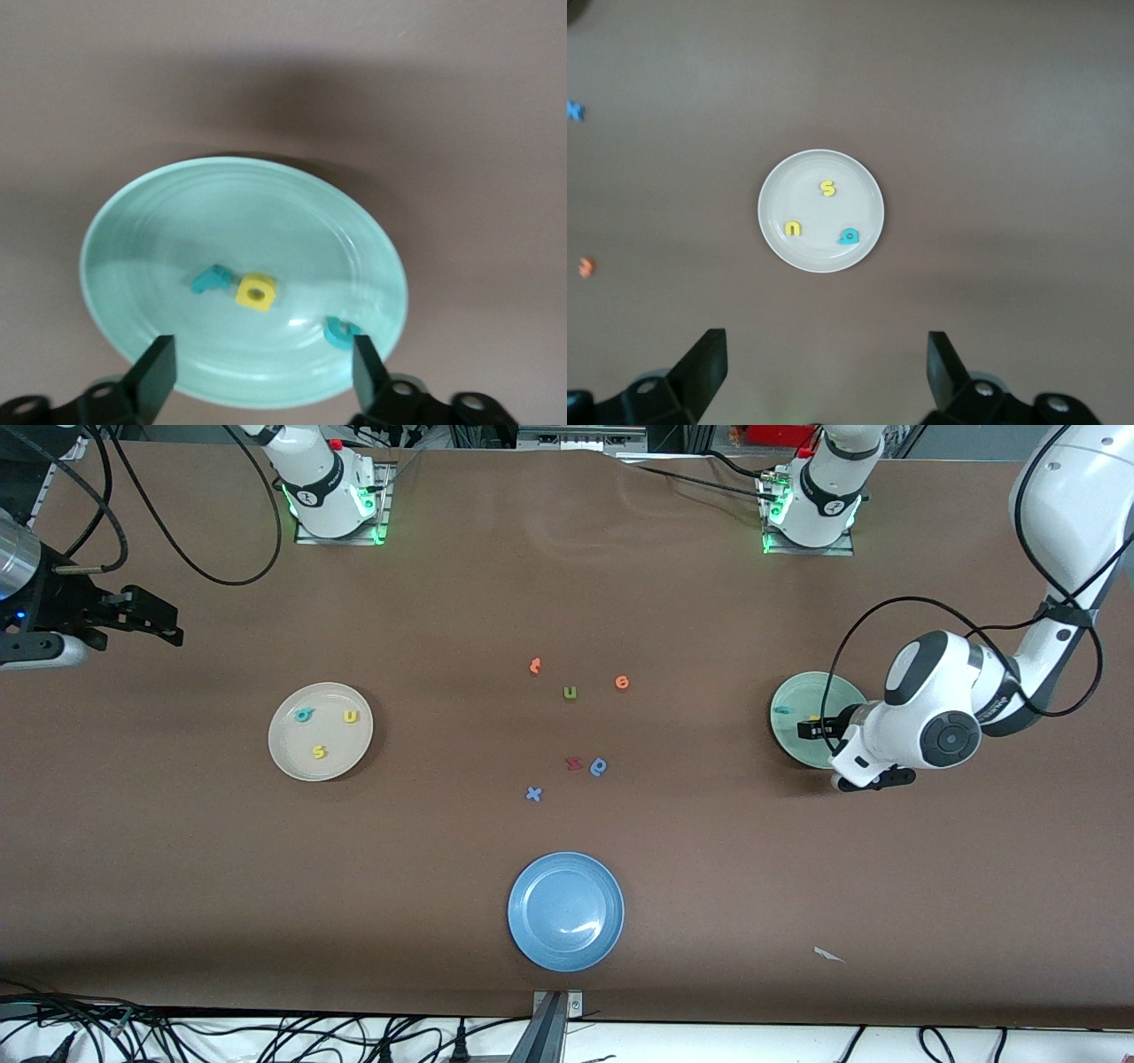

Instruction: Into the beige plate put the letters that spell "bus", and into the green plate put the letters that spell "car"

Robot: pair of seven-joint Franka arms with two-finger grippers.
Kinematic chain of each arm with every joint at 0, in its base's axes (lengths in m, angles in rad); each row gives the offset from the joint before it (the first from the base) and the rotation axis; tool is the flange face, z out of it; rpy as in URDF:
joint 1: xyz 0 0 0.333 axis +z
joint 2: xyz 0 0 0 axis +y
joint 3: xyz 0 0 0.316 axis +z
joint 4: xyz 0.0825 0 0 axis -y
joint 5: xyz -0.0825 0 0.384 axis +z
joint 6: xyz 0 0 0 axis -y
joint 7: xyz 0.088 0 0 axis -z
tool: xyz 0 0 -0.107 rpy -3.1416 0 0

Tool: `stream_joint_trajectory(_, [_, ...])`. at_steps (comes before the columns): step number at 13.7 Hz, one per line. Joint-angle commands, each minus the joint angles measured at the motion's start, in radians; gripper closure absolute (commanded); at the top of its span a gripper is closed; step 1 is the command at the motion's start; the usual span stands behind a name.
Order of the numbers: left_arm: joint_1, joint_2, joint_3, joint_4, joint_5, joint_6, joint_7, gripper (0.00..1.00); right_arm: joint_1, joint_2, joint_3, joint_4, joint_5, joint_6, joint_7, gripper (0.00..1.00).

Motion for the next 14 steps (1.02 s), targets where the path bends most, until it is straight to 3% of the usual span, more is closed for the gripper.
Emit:
stream_joint_trajectory(1, [0.003,-0.037,-0.068,0.147,-0.017,-0.199,0.013,0.00,0.006,0.009,-0.009,0.014,-0.047,-0.009,-0.119,0.00])
stream_joint_trajectory(8, [-0.008,-0.037,-0.136,0.519,-0.020,-0.534,0.016,0.00,0.008,0.015,0.036,0.032,-0.042,-0.023,0.021,0.00])
stream_joint_trajectory(10, [-0.009,-0.038,-0.142,0.580,-0.020,-0.576,0.019,0.00,0.006,0.018,0.033,0.035,-0.028,-0.034,0.021,0.00])
stream_joint_trajectory(14, [0.003,-0.061,-0.145,0.614,-0.014,-0.608,0.184,0.00,0.006,0.037,0.024,0.074,0.031,-0.060,0.021,0.00])
